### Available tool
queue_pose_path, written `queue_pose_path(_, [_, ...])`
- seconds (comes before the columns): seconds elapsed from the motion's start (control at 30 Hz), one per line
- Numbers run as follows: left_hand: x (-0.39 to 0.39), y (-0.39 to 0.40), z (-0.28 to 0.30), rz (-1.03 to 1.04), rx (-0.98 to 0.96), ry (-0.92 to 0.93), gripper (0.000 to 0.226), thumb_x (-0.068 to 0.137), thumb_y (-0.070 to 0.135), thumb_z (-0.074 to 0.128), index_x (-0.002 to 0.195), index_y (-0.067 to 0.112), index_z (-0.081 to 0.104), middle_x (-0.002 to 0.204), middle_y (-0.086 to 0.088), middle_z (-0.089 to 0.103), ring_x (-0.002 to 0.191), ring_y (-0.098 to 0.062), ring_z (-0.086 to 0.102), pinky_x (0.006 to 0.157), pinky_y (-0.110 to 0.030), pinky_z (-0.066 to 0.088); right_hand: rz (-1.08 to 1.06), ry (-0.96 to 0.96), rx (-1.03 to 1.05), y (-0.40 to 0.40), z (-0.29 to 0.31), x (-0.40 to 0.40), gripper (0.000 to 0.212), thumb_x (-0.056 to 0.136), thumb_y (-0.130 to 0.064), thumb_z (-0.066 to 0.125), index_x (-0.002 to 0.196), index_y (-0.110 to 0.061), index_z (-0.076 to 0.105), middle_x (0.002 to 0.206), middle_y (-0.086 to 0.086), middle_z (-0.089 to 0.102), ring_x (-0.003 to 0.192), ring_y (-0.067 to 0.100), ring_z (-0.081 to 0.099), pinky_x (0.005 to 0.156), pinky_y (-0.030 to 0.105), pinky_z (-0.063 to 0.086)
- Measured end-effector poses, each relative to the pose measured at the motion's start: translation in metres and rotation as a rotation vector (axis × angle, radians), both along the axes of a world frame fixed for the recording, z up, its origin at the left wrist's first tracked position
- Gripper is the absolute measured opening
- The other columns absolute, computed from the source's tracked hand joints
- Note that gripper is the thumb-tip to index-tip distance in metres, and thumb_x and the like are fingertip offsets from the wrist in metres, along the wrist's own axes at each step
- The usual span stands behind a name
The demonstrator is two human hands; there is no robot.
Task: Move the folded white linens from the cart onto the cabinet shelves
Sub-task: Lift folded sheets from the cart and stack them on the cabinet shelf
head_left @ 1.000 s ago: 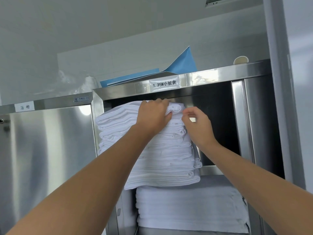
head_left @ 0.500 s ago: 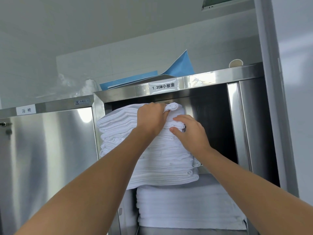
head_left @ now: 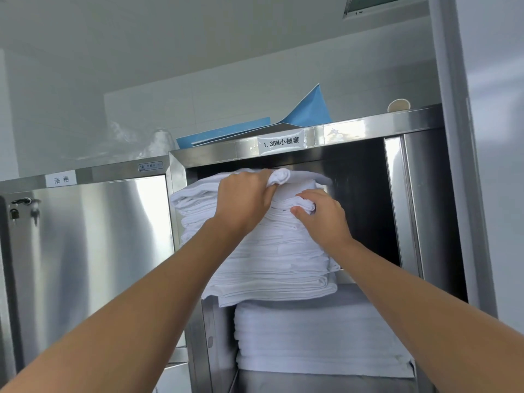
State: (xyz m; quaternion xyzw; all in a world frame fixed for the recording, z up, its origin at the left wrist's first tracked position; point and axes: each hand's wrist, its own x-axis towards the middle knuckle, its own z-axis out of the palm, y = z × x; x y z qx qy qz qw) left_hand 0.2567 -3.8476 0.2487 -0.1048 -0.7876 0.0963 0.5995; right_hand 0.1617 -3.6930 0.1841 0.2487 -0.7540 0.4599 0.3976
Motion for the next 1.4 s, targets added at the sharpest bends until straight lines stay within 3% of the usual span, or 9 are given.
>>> queue_pose_path(0.23, [0.017, 0.000, -0.019, -0.094, -0.107, 0.112, 0.018, 0.087, 0.026, 0.065, 0.075, 0.013, 0.064, 0.051, -0.003, 0.057, 0.040, -0.032, 0.050, 0.049, -0.025, 0.022, 0.104, -0.063, -0.008, 0.007, 0.002, 0.011, 0.027, 0.091, -0.024, 0.068, 0.117, -0.018, 0.068, 0.112, -0.009, 0.063, 0.098, 0.008, 0.058, 0.085, 0.026, 0.045])
queue_pose_path(0.4, [0.013, -0.008, -0.026, -0.137, -0.120, 0.112, 0.018, 0.092, 0.030, 0.063, 0.080, 0.017, 0.066, 0.054, 0.002, 0.058, 0.043, -0.028, 0.052, 0.048, -0.025, 0.024, 0.243, -0.215, -0.509, 0.004, 0.014, 0.033, 0.032, 0.093, -0.024, 0.050, 0.069, -0.003, 0.054, 0.068, 0.010, 0.051, 0.063, 0.018, 0.048, 0.061, 0.038, 0.041])
queue_pose_path(0.53, [0.014, -0.010, -0.026, -0.155, -0.135, 0.115, 0.032, 0.095, 0.038, 0.046, 0.081, 0.019, 0.067, 0.057, 0.004, 0.060, 0.044, -0.023, 0.053, 0.047, -0.024, 0.024, 0.260, -0.404, -0.533, -0.007, 0.039, 0.058, 0.046, 0.085, -0.058, 0.057, 0.073, -0.013, 0.058, 0.078, 0.009, 0.066, 0.072, 0.020, 0.064, 0.068, 0.036, 0.052])
queue_pose_path(0.73, [0.010, -0.012, -0.024, -0.138, -0.159, 0.060, 0.027, 0.094, 0.035, 0.048, 0.088, 0.020, 0.069, 0.061, 0.004, 0.065, 0.048, -0.024, 0.057, 0.046, -0.025, 0.028, 0.696, -0.696, -0.643, -0.018, 0.060, 0.084, 0.035, 0.088, -0.007, 0.071, 0.118, 0.006, 0.061, 0.085, 0.017, 0.070, 0.071, 0.023, 0.071, 0.061, 0.034, 0.062])
queue_pose_path(0.87, [0.017, -0.010, -0.023, -0.109, -0.207, 0.042, 0.019, 0.090, 0.028, 0.062, 0.074, 0.018, 0.063, 0.054, 0.004, 0.059, 0.042, -0.023, 0.052, 0.046, -0.024, 0.021, 0.714, -0.681, -0.756, -0.019, 0.049, 0.081, 0.035, 0.084, 0.009, 0.061, 0.118, 0.008, 0.056, 0.086, 0.022, 0.065, 0.065, 0.023, 0.069, 0.051, 0.030, 0.058])
queue_pose_path(0.97, [0.024, -0.003, -0.018, -0.121, -0.186, 0.089, 0.015, 0.088, 0.028, 0.064, 0.077, 0.018, 0.063, 0.057, 0.003, 0.060, 0.045, -0.024, 0.054, 0.044, -0.025, 0.025, 0.707, -0.599, -0.740, -0.016, 0.053, 0.084, 0.006, 0.091, 0.007, 0.056, 0.091, 0.003, 0.061, 0.082, 0.016, 0.063, 0.065, 0.020, 0.066, 0.067, 0.033, 0.061])
queue_pose_path(1.13, [0.044, -0.012, -0.018, -0.313, -0.221, 0.087, 0.040, 0.095, 0.046, 0.052, 0.113, 0.018, 0.074, 0.106, 0.002, 0.076, 0.092, -0.020, 0.072, 0.067, -0.030, 0.055, 0.664, -0.383, -0.618, -0.002, 0.056, 0.088, 0.032, 0.091, 0.005, 0.058, 0.123, 0.007, 0.060, 0.104, 0.018, 0.072, 0.076, 0.021, 0.070, 0.077, 0.034, 0.059])
queue_pose_path(1.23, [0.058, -0.027, -0.017, -0.349, -0.017, -0.075, 0.053, 0.097, 0.054, 0.037, 0.112, 0.020, 0.074, 0.111, 0.002, 0.075, 0.101, -0.020, 0.069, 0.079, -0.030, 0.051, 0.647, -0.363, -0.614, 0.001, 0.044, 0.089, 0.033, 0.088, 0.003, 0.060, 0.120, -0.002, 0.064, 0.085, 0.002, 0.077, 0.076, 0.014, 0.074, 0.062, 0.024, 0.057])
queue_pose_path(1.4, [0.026, -0.100, -0.006, -0.100, 0.574, -0.311, 0.037, 0.099, 0.043, 0.040, 0.106, 0.016, 0.065, 0.099, -0.005, 0.067, 0.092, -0.028, 0.062, 0.072, -0.031, 0.039, 0.704, -0.358, -0.630, -0.001, 0.034, 0.088, 0.038, 0.087, 0.002, 0.060, 0.122, -0.011, 0.064, 0.105, 0.009, 0.075, 0.097, 0.025, 0.073, 0.082, 0.036, 0.060])
